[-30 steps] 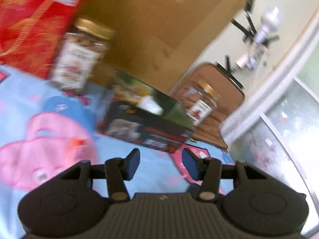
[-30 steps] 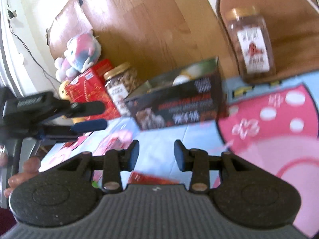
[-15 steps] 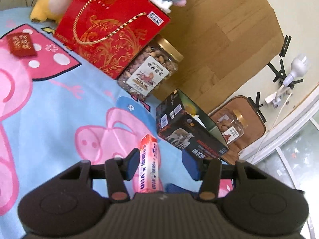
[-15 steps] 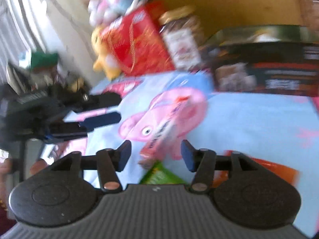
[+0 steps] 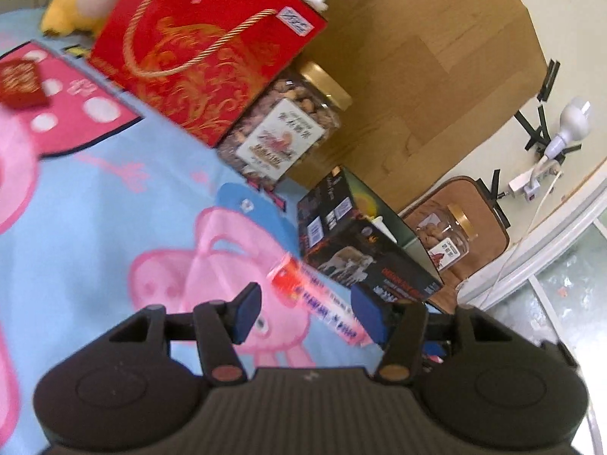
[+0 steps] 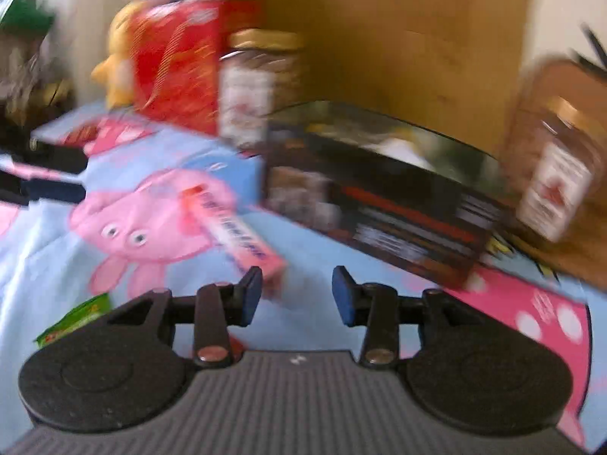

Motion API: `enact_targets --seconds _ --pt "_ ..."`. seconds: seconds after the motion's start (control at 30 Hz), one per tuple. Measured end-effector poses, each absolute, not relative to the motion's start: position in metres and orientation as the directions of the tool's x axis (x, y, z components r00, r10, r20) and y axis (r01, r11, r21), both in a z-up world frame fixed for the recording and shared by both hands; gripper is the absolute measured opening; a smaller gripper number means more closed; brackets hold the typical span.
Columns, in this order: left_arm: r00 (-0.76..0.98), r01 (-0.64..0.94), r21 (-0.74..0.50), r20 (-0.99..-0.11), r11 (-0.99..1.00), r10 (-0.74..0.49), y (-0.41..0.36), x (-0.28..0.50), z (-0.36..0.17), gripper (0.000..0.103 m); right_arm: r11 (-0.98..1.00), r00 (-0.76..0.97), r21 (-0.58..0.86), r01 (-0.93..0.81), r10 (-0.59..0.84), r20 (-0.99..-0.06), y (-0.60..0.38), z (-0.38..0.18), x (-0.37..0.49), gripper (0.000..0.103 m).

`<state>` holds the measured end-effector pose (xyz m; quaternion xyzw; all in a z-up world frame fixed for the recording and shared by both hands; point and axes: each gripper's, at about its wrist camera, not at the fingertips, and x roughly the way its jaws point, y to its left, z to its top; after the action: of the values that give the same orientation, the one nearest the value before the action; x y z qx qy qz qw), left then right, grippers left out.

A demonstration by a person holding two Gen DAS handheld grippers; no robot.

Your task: Organize snacks

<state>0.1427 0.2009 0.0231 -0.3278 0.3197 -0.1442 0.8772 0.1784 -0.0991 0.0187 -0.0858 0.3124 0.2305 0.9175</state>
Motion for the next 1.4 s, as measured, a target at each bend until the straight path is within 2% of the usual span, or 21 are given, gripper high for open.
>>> enact_targets --seconds 0.13,0.27,0.47,0.53,0.57,0.63,0.67,0.87,1.17,1.4 --pt "0.745 0.053 -0.635 -0.489 0.771 -0.454 0.189 0.173 0.023 0.058 0.887 0.694 0.119 -0.445 0.426 -0.580 -0.133 0.021 0.170 0.047" --pt "0.737 0.025 -0.583 -0.538 0.812 -0.409 0.178 0.200 0.015 0.059 0.876 0.666 0.131 -0.464 0.442 -0.601 -0.127 0.009 0.170 0.051" --pt "0.695 0.024 -0.588 -0.572 0.809 -0.436 0.164 0.216 -0.003 0.057 0.857 0.637 0.166 -0.488 0.480 -0.603 -0.098 0.002 0.178 0.051" --pt "0.680 0.037 -0.575 -0.585 0.817 -0.442 0.155 0.214 -0.007 0.053 0.856 0.638 0.168 -0.488 0.482 -0.601 -0.092 0.001 0.179 0.045" --pt "0.692 0.047 -0.542 -0.588 0.839 -0.418 0.149 0.210 -0.005 0.052 0.854 0.632 0.180 -0.489 0.489 -0.602 -0.090 0.000 0.182 0.036" --pt "0.696 0.046 -0.506 -0.602 0.861 -0.391 0.142 0.205 -0.002 0.052 0.876 0.661 0.143 -0.460 0.445 -0.604 -0.085 -0.002 0.182 0.027" --pt "0.694 0.043 -0.512 -0.602 0.858 -0.394 0.143 0.204 -0.001 0.052 0.881 0.672 0.118 -0.458 0.430 -0.603 -0.084 -0.002 0.182 0.023" --pt "0.697 0.052 -0.567 -0.569 0.822 -0.436 0.139 0.193 0.011 0.052 0.890 0.709 0.113 -0.441 0.423 -0.564 -0.098 0.005 0.171 0.023" --pt "0.757 0.189 -0.522 -0.462 0.832 -0.462 0.100 0.216 0.076 0.052 0.912 0.840 0.017 -0.410 0.385 -0.382 -0.125 0.055 0.163 0.023" --pt "0.738 0.192 -0.482 -0.503 0.855 -0.450 0.064 0.268 0.069 0.052 0.940 0.868 0.056 -0.338 0.334 -0.368 -0.154 0.057 0.210 0.024"
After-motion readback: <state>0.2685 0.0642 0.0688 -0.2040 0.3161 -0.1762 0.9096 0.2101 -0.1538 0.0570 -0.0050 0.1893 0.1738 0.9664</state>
